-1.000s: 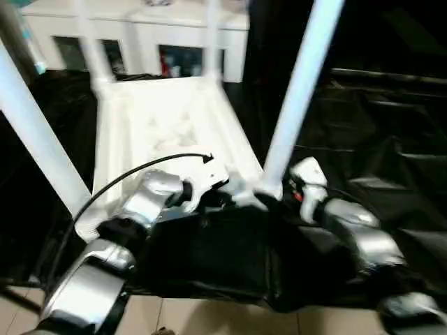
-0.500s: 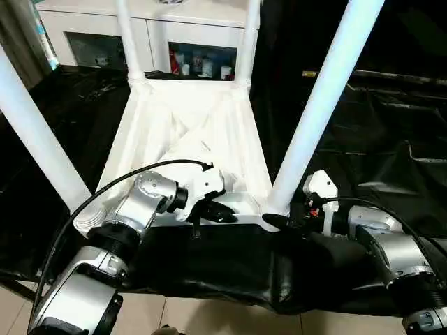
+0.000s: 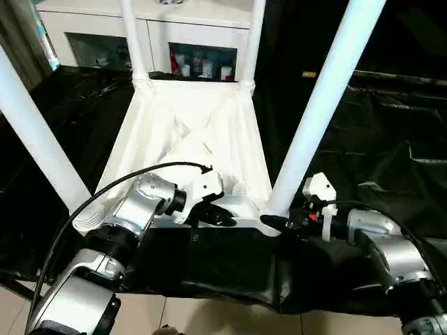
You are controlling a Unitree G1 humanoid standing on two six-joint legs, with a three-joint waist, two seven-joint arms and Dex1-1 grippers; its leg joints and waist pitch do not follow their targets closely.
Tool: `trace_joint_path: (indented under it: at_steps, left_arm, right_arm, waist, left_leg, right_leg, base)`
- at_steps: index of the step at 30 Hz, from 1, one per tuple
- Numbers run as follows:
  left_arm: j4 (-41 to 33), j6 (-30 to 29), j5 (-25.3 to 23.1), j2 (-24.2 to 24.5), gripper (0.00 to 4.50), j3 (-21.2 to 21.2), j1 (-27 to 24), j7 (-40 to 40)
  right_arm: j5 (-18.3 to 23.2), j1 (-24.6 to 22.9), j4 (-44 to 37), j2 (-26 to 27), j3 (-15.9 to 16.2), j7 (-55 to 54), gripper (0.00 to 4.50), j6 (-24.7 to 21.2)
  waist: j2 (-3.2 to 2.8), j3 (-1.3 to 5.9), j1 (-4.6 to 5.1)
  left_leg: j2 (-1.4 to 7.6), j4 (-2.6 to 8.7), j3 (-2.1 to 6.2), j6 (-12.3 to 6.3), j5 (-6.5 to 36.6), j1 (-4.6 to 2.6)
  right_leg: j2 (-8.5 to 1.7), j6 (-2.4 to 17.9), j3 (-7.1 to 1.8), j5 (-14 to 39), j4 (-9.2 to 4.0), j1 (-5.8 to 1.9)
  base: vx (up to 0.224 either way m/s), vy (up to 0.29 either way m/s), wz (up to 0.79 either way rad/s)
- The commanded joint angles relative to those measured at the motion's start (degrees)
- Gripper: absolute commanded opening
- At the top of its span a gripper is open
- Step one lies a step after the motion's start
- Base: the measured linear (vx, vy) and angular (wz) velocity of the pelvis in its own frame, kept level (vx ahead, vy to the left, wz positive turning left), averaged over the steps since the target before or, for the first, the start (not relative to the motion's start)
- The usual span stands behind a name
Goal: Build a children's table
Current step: Rotate leg to tighten
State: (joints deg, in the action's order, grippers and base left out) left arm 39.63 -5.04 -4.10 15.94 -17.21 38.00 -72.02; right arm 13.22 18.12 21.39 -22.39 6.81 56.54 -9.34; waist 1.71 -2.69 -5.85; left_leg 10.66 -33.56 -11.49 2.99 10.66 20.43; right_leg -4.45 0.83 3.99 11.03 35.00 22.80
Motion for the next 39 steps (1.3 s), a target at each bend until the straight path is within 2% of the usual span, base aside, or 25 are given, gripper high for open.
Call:
trace_joint_path:
  at_steps: [1, 2, 3, 5, 6, 7, 9, 10, 12, 14, 15, 17, 18, 20, 21, 22, 26, 27, 28, 29, 30, 32, 34, 37, 39]
  left_arm:
    - [2.18, -0.57, 1.23, -3.58, 0.0, 1.41, 0.42, 6.02]
    - [2.69, -0.92, 1.01, -4.06, 0.0, 1.71, 0.7, 7.53]
    - [3.7, -0.67, 0.5, -4.91, 0.0, 1.98, 1.33, 10.02]
    - [6.35, -1.48, -0.49, -7.36, 0.0, 2.92, 3.14, 16.7]
    - [7.7, -1.99, -0.79, -8.67, 0.0, 3.39, 4.1, 19.79]
    - [8.94, -2.49, -1.17, -9.92, 0.0, 3.8, 5.04, 23.08]
    - [10.38, -3.18, -1.64, -11.41, 0.0, 4.2, 6.19, 27.1]
    - [10.87, -3.71, -1.67, -12.06, 0.0, 4.34, 6.61, 28.27]
    - [12.05, -3.94, -1.8, -13.4, 0.0, 4.72, 7.54, 30.92]
    - [12.65, -3.66, -2.0, -14.08, 0.0, 4.55, 8.11, 31.45]
    - [12.85, -3.27, -2.07, -14.27, 0.0, 4.43, 8.29, 31.5]
    - [13.55, -2.7, -2.19, -14.46, 0.0, 4.37, 8.75, 31.11]
    - [13.63, -2.37, -2.23, -14.35, 0.0, 4.27, 8.79, 30.77]
    - [13.67, -1.08, -2.42, -13.58, 0.0, 3.7, 8.68, 28.99]
    - [13.49, 0.07, -2.37, -13.02, 0.0, 3.27, 8.44, 27.19]
    - [13.24, -0.26, -2.29, -12.49, 0.0, 2.95, 8.2, 25.57]
    - [11.94, 0.61, -2.41, -9.99, 0.0, 1.64, 6.97, 19.65]
    - [11.76, 1.11, -2.23, -9.65, 0.0, 1.6, 6.81, 18.61]
    - [10.9, 1.16, -1.61, -8.85, 0.0, 1.43, 6.27, 15.85]
    - [8.57, 3.5, 0.17, -7.12, 0.0, 0.68, 4.71, 8.43]
    - [7.66, 4.77, 1.03, -6.54, 0.0, 0.33, 4.1, 5.19]
    - [6.36, 4.61, 1.81, -5.23, 0.0, -0.23, 3.34, 0.88]
    - [4.57, 3.25, 2.94, -3.7, 0.0, -0.48, 2.43, -3.37]
    - [2.78, 1.46, 4.37, -2.96, 0.0, -0.14, 1.72, -5.94]
    - [1.88, 0.87, 4.88, -2.58, 0.0, -0.04, 1.39, -7.04]
  right_arm:
    - [-2.51, 0.7, 4.71, 2.71, -0.56, -8.11, 2.72, -1.22]
    - [-3.04, 1.12, 5.84, 3.49, -1.09, -10.53, 2.72, -1.17]
    - [-3.77, 1.92, 7.79, 4.85, -2.11, -14.91, 2.72, -0.86]
    - [-3.94, 3.44, 11.0, 8.16, -4.49, -23.18, 2.72, -1.25]
    - [-3.59, 4.35, 12.47, 10.07, -5.8, -27.2, 2.72, -1.96]
    - [-3.37, 5.3, 13.55, 11.9, -6.64, -30.41, 2.72, -2.47]
    - [-3.38, 6.65, 14.55, 14.25, -7.08, -33.79, 2.72, -2.79]
    - [-3.51, 7.3, 14.93, 15.33, -7.07, -35.21, 2.72, -3.01]
    - [-4.85, 8.7, 15.76, 17.54, -6.04, -37.37, 2.72, -2.93]
    - [-6.39, 9.25, 15.6, 18.8, -3.49, -35.67, 2.72, -1.34]
    - [-6.72, 9.31, 15.45, 19.16, -2.64, -34.56, 3.27, -0.51]
    - [-7.47, 9.54, 15.53, 19.39, -1.61, -33.02, 3.41, 1.8]
    - [-7.34, 9.58, 15.48, 19.27, -1.58, -32.42, 3.41, 1.93]
    - [-6.57, 9.77, 15.26, 18.34, -1.82, -29.97, 3.63, 2.43]
    - [-6.56, 9.82, 14.91, 17.31, -1.68, -28.38, 3.63, 2.88]
    - [-6.96, 9.74, 14.42, 16.01, -1.22, -26.77, 3.81, 3.53]
    - [-7.45, 7.93, 11.21, 9.58, 0.34, -16.68, 3.81, 5.04]
    - [-7.28, 7.62, 10.74, 8.67, 0.34, -15.23, 3.81, 5.21]
    - [-6.44, 6.96, 9.5, 6.92, 0.06, -12.52, 3.81, 4.97]
    - [-5.14, 5.93, 7.53, 4.06, -0.5, -8.09, 3.81, 4.7]
    - [-4.85, 5.76, 7.12, 3.23, -0.67, -6.8, 3.81, 4.66]
    - [-4.18, 5.39, 6.34, 1.47, -0.54, -3.9, 3.81, 4.59]
    - [-3.29, 4.59, 4.74, -0.85, 0.0, -0.21, 3.81, 4.25]
    - [-2.65, 3.81, 3.44, -2.59, 0.42, 2.73, 3.81, 3.74]
    - [-2.2, 3.54, 2.92, -3.13, 0.17, 4.07, 3.81, 3.16]
  waist:
    - [0.72, 2.7, 0.25]
    - [0.69, 2.49, 0.59]
    - [0.85, 2.52, 0.88]
    - [0.81, 2.51, 1.3]
    - [0.62, 2.57, 1.53]
    - [0.76, 2.65, 1.81]
    - [0.39, 2.77, 2.0]
    - [0.53, 2.74, 2.06]
    - [0.44, 2.79, 2.25]
    - [0.59, 2.96, 2.21]
    - [0.54, 2.94, 2.16]
    - [0.64, 3.06, 2.05]
    - [0.86, 3.03, 2.06]
    - [0.76, 2.99, 2.0]
    - [1.09, 2.94, 1.9]
    - [1.0, 2.99, 1.86]
    - [1.15, 2.87, 1.87]
    - [1.12, 2.91, 1.64]
    - [1.18, 2.97, 1.7]
    - [1.15, 2.99, 1.5]
    - [1.26, 3.06, 1.31]
    - [1.1, 3.09, 1.3]
    - [0.81, 3.18, 0.42]
    - [0.87, 3.17, -0.07]
    - [0.94, 3.19, -0.06]
  left_leg:
    - [2.87, 4.1, 1.57, -2.1, 13.26, -0.41]
    - [2.74, 4.22, 1.7, -1.3, 15.37, -0.66]
    - [2.65, 4.19, 1.88, -0.65, 16.46, -0.75]
    - [2.49, 4.23, 2.03, -0.37, 16.63, -0.46]
    - [2.47, 4.18, 2.04, -0.09, 17.43, -1.01]
    - [2.4, 4.17, 2.16, 0.18, 17.44, -0.95]
    - [2.43, 4.25, 2.15, -0.11, 16.76, -0.73]
    - [2.49, 4.3, 2.15, -0.23, 16.77, -0.76]
    - [2.44, 4.29, 2.03, -0.61, 16.63, -0.72]
    - [2.44, 4.25, 1.96, -1.1, 15.5, -0.51]
    - [2.45, 4.21, 1.83, -1.54, 15.07, -0.53]
    - [2.4, 4.06, 1.66, -2.19, 13.94, -0.53]
    - [2.38, 4.05, 1.61, -2.44, 13.74, -0.51]
    - [2.3, 4.07, 1.62, -3.15, 12.67, -0.23]
    - [2.3, 4.08, 1.64, -3.49, 12.83, -0.21]
    - [2.31, 4.05, 1.64, -3.53, 12.85, -0.23]
    - [2.48, 4.12, 1.7, -4.06, 13.05, -0.1]
    - [2.6, 4.02, 1.63, -4.43, 12.85, -0.27]
    - [2.61, 4.01, 1.65, -4.54, 12.4, -0.09]
    - [2.74, 4.02, 1.67, -4.89, 11.77, -0.07]
    - [2.79, 3.92, 1.64, -5.36, 10.94, 0.2]
    - [2.82, 3.88, 1.49, -5.93, 10.27, -0.07]
    - [3.16, 3.83, 1.38, -5.86, 9.32, -0.34]
    - [3.29, 3.81, 1.25, -5.66, 8.66, -0.16]
    - [3.21, 3.73, 1.23, -5.65, 8.58, -0.09]
  right_leg:
    - [-4.6, 8.92, -2.89, 21.12, -5.62, -2.11]
    - [-4.7, 8.26, -2.72, 25.2, -6.08, -1.88]
    - [-4.85, 7.17, -2.62, 28.59, -6.36, -1.99]
    - [-4.79, 5.61, -2.59, 30.99, -6.66, -1.99]
    - [-4.79, 5.31, -2.58, 32.0, -6.92, -1.52]
    - [-4.81, 5.36, -2.52, 32.12, -6.93, -1.57]
    - [-4.7, 5.82, -2.64, 29.73, -6.78, -1.65]
    - [-4.66, 5.93, -2.64, 28.99, -6.84, -1.66]
    - [-4.53, 6.74, -2.76, 26.72, -6.61, -1.62]
    - [-4.57, 7.61, -2.84, 23.34, -6.25, -2.0]
    - [-4.53, 8.05, -2.92, 21.84, -6.14, -1.97]
    - [-4.51, 8.85, -3.04, 19.38, -5.89, -2.07]
    - [-4.5, 9.08, -3.02, 19.12, -5.88, -2.09]
    - [-4.55, 9.12, -2.98, 18.86, -5.83, -2.42]
    - [-4.62, 8.77, -2.9, 20.12, -5.96, -2.49]
    - [-4.62, 8.67, -2.92, 20.5, -5.92, -2.5]
    - [-4.58, 8.19, -2.88, 21.4, -6.04, -2.55]
    - [-4.61, 8.38, -2.98, 20.68, -5.97, -2.42]
    - [-4.64, 8.74, -2.99, 19.85, -5.77, -2.54]
    - [-4.65, 9.32, -2.98, 18.4, -5.65, -2.57]
    - [-4.71, 9.85, -3.09, 16.27, -5.25, -2.81]
    - [-4.64, 10.95, -3.06, 14.17, -5.16, -2.51]
    - [-4.69, 12.18, -3.1, 12.28, -4.78, -2.4]
    - [-4.57, 13.11, -2.98, 9.62, -4.27, -2.58]
    - [-4.62, 13.23, -2.96, 9.5, -4.26, -2.6]
  base:
    - [0.0, 0.0, 0.0]
    - [0.0, 0.0, 0.0]
    - [0.0, 0.0, 0.0]
    - [0.0, 0.0, 0.0]
    - [0.0, 0.0, 0.0]
    - [0.0, 0.0, 0.0]
    - [0.0, 0.0, 0.0]
    - [0.0, 0.0, 0.0]
    - [0.0, 0.0, 0.0]
    - [0.0, 0.0, 0.0]
    - [0.0, 0.0, 0.0]
    - [0.0, 0.0, 0.0]
    - [0.0, 0.0, 0.0]
    - [0.0, 0.0, 0.0]
    - [0.0, 0.0, 0.0]
    - [0.0, 0.0, 0.0]
    - [0.0, 0.0, 0.0]
    - [0.0, 0.0, 0.0]
    - [0.0, 0.0, 0.0]
    - [0.0, 0.0, 0.0]
    - [0.0, 0.0, 0.0]
    - [0.0, 0.0, 0.0]
    - [0.0, 0.0, 0.0]
    - [0.0, 0.0, 0.0]
    - [0.0, 0.0, 0.0]
